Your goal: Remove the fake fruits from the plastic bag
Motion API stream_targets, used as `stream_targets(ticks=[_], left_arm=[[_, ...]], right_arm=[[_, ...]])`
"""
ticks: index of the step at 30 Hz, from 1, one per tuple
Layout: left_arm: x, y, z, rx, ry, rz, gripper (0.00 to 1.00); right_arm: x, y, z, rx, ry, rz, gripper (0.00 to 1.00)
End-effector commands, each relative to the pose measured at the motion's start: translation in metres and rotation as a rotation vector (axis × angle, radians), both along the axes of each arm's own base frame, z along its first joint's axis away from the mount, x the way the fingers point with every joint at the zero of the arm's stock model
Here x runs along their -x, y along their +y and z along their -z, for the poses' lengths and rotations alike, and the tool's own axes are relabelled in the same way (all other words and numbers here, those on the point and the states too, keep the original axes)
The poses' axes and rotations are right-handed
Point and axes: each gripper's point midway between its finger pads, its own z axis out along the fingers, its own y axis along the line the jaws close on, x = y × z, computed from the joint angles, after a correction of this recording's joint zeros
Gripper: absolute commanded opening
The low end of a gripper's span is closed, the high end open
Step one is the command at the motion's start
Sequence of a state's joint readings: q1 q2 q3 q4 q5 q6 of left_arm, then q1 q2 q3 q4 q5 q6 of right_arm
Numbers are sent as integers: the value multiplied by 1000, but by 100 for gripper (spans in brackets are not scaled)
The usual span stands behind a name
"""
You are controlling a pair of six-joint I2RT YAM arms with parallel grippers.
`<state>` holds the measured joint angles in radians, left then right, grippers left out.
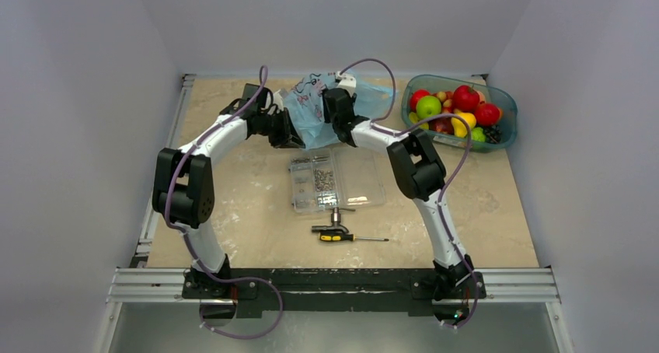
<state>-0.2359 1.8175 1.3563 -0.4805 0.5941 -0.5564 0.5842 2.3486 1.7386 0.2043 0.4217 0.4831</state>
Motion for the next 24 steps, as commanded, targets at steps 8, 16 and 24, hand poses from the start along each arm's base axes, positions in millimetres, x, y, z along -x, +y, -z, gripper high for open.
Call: stream_targets(ticks=[8,16,24], left_arm=[[-11,1,-21,10,-71,9,0],[-12,1,-20,21,-60,6,0],[-21,8,-16,85,-21,-42,0]], right_arm=[[-10,17,3,-1,62,-26,56],[-14,21,-1,-3,69,-35,27],[-15,31,-84,-119,-57,-77,0]])
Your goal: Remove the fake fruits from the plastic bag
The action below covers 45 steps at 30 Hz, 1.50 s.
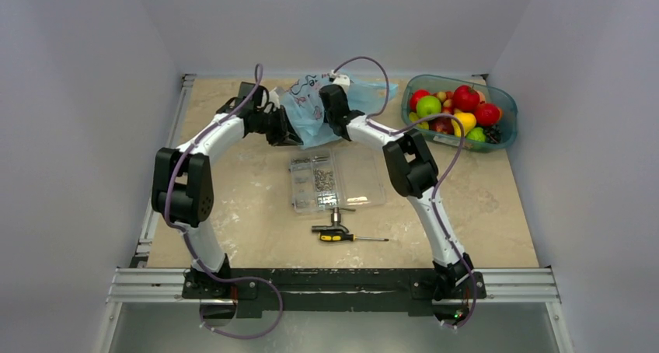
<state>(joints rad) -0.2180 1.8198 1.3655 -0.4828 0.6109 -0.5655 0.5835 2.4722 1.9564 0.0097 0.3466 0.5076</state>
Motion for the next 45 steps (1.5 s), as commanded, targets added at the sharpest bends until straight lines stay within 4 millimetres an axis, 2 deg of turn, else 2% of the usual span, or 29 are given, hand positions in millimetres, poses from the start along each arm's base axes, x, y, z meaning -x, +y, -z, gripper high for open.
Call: stream_targets(ticks=[1,7,11,15,20,22,24,26,31,34,38,42,44,45], left_arm=[[-18,6,-12,75,-22,-37,0],[-26,22,-17,93,-31,-84,0],[-31,34,-21,102,-36,-118,0],[-36,52,-30,115,-61,-157,0],[-41,73,-42,104,-103,-196,0],[-41,77,-40,90,-102,-205,0],[-41,74,-31,102,-65,-207,0],[-39,66,-20,136,-17,-203,0],[-35,57,2,123,40,-198,0],[-36,60,4,101,41,-208,0],[-37,66,3,62,26,-214,0],[-36,78,5,-20,9,-239,0],[-37,80,2,-27,-6,-242,0],[-38,78,-1,-12,-14,-235,0]], right_arm=[[-6,9,-116,-139,-170,-13,0],[-3,2,-162,-143,-240,-18,0],[-1,-6,-181,-132,-272,-10,0],[-5,-19,-167,-90,-254,10,0],[-4,-11,-133,-57,-179,-56,0],[2,-1,-132,-94,-158,-105,0],[9,9,-140,-152,-146,-151,0],[15,17,-157,-233,-151,-176,0],[1,-9,-192,-459,-146,-114,0],[-8,-25,-197,-529,-134,-76,0],[-2,-24,-198,-571,-112,-113,0],[-10,-56,-197,-660,-115,-63,0],[-12,-58,-205,-659,-129,-71,0],[-10,-50,-205,-647,-119,-100,0]])
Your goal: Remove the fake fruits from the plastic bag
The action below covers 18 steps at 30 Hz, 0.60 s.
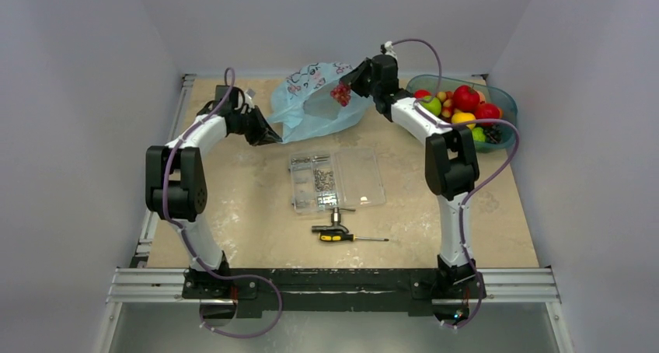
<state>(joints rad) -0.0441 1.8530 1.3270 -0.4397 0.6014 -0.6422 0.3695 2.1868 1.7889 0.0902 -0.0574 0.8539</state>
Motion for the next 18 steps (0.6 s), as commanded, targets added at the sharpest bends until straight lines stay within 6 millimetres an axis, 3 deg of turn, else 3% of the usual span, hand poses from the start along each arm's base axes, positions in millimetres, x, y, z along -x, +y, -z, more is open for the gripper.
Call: stream_targets(ticks=[1,5,11,14,18], left_arm=[[-10,5,-26,-20,-97,3,0],[-12,-3,-37,38,-131,26,0],[-27,8,-48,60,-194,-19,0],[-36,31,-48,47,-194,-86,0],[-40,78,-50,-102,-209,-184,0]], right_arm=[[7,23,-72,-109,-127,-99,0],[43,65,-50,-53,-88,-231,0],[97,128,-31,60,-46,-443,0],[118,145,-51,73,-94,-518,0],[136,142,-93,55,-166,-558,0]])
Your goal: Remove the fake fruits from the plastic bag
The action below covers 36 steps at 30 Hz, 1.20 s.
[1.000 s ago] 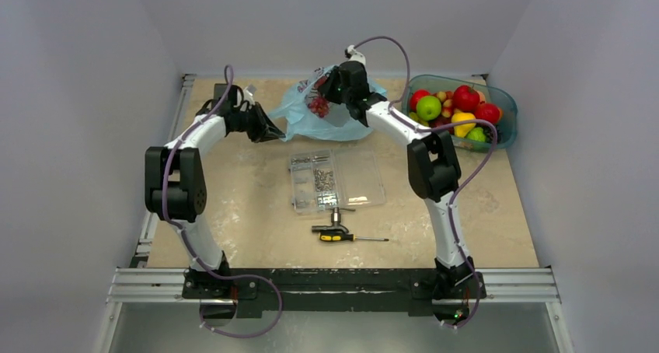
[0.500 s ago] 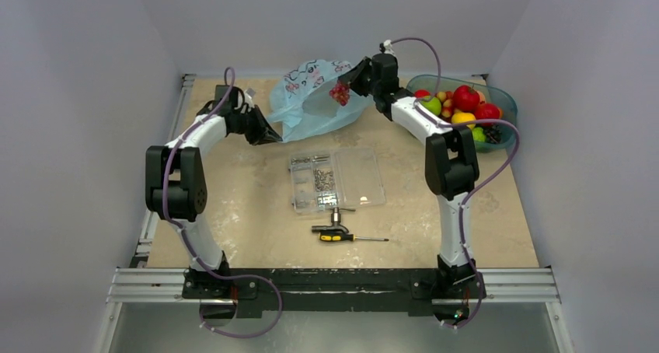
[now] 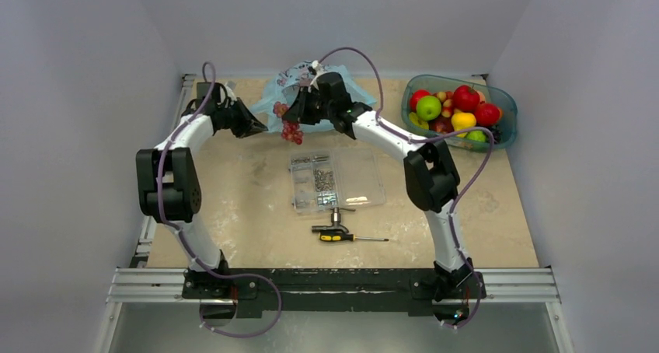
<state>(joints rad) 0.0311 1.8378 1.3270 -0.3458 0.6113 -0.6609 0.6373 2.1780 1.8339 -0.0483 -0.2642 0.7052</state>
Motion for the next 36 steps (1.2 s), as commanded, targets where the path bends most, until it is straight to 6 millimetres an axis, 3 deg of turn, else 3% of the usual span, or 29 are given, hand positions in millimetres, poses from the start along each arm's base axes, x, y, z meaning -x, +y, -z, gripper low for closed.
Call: stream_targets(ticks=[1,5,9,10,13,16,20,21,27,31,36], left_arm=[[-13,62,-35,-156,-101,-143,0],[-10,100,-43,-260,-107,-236,0],[-3,116,-53,-330,-102,-255,0],[-1,119,-56,-342,-101,-263,8],[6,127,-66,-380,-109,-288,45],[13,135,-79,-422,-123,-320,59],[26,143,-99,-474,-146,-356,67],[29,144,-104,-483,-160,-367,75],[43,137,-137,-488,-279,-353,76],[42,113,-146,-437,-334,-259,74],[48,85,-157,-424,-397,-151,73]], right_arm=[[9,-20,-108,-71,-200,-54,0],[14,-48,-151,-65,-279,-13,0],[11,-89,-176,-47,-333,70,0],[9,-101,-180,-29,-346,99,0],[-2,-145,-183,26,-369,204,0],[-18,-200,-175,101,-356,345,0],[-36,-282,-155,239,-325,583,0],[-39,-302,-150,271,-316,642,0],[-53,-397,-121,540,-284,846,0],[-66,-427,-110,744,-290,801,0],[-85,-447,-83,987,-298,675,0]])
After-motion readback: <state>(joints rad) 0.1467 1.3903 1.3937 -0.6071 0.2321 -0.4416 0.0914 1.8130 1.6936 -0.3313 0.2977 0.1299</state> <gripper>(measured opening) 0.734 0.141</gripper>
